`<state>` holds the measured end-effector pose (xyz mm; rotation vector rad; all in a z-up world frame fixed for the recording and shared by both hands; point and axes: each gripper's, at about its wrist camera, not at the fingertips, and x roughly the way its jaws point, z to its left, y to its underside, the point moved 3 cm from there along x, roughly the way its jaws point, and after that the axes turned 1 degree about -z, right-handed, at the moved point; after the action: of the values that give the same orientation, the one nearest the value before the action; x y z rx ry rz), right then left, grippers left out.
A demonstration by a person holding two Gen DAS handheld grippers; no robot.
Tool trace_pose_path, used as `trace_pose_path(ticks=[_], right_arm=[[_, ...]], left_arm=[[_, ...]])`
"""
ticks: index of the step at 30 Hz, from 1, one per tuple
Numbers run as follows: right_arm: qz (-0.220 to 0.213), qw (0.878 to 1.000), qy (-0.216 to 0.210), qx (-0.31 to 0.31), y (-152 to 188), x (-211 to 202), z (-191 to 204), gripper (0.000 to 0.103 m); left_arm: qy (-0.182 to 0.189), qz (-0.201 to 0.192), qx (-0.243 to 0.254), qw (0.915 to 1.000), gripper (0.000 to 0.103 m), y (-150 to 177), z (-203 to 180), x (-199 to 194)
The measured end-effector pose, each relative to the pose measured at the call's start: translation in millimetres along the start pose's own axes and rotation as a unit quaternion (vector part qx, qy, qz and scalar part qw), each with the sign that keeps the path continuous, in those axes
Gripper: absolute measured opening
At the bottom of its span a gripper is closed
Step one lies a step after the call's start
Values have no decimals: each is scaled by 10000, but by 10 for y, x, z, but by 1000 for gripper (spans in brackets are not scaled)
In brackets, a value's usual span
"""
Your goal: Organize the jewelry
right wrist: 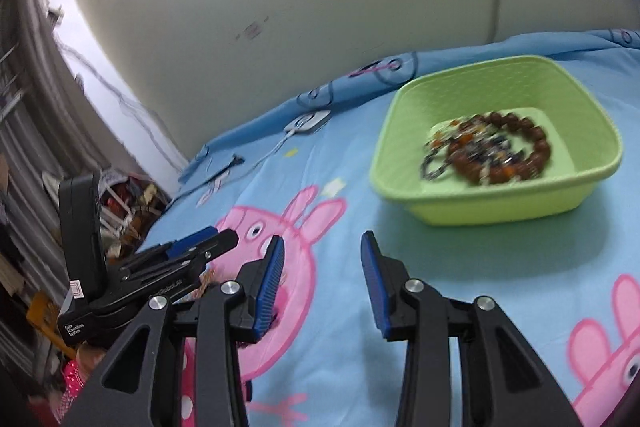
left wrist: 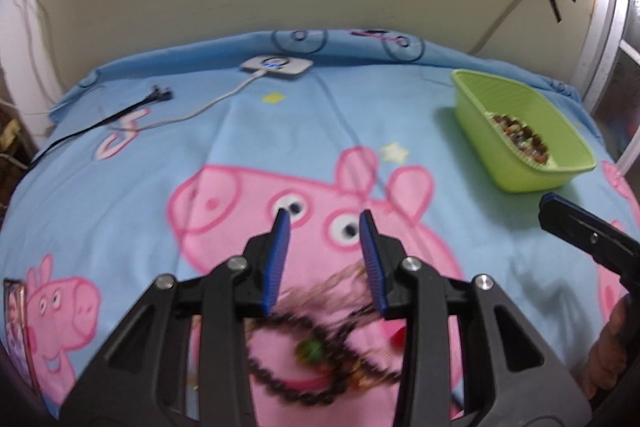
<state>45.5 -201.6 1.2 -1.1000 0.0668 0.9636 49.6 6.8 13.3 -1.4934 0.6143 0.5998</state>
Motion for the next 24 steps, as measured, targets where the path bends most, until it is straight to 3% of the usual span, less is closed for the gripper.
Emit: trace_pose_path(ticks=[10,24], right_arm=[[493,9987,-61,64,267,259,158,21],[580,9980,-24,234,300,271,93,21]], left_arm=[[-417,-88,11,9991,34,252,174,-64],[-672,-110,-148,9976,34,350,357,-48]])
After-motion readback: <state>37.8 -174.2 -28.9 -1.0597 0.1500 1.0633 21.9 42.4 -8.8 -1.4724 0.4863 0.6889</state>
